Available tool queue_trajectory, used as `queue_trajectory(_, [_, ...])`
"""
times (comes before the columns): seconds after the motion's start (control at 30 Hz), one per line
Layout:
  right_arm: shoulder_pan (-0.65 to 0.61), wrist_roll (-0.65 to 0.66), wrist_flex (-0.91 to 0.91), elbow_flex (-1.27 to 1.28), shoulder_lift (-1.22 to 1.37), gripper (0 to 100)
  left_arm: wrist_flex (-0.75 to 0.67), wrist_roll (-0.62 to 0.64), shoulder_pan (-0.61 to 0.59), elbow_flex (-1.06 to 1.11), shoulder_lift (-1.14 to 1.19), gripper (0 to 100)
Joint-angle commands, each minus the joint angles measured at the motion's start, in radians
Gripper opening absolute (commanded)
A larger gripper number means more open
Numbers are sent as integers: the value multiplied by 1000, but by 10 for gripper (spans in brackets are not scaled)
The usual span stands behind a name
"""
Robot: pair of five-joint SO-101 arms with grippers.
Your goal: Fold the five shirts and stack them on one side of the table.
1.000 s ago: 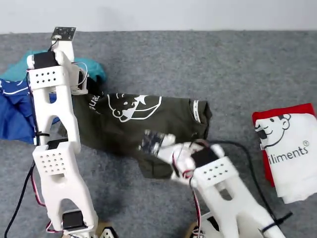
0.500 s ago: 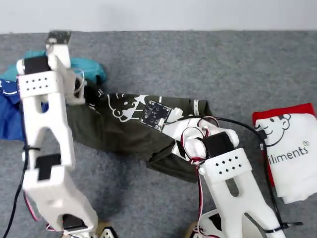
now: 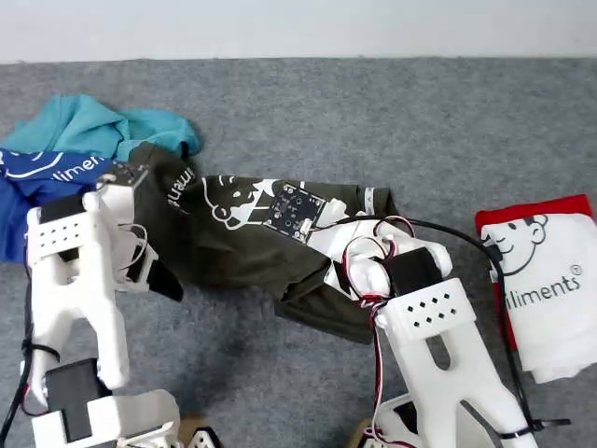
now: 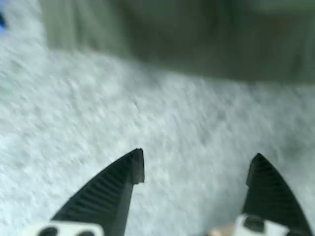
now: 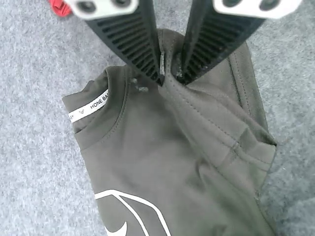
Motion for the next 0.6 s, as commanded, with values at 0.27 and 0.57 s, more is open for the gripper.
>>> queue_trajectory(0.27, [1,6,-16,-46,-19,9,-437,5,60,193,-48,228])
queue_trajectory(0.57, [1,6,-12,-43,-19,9,-747,77,161,337,-49,19])
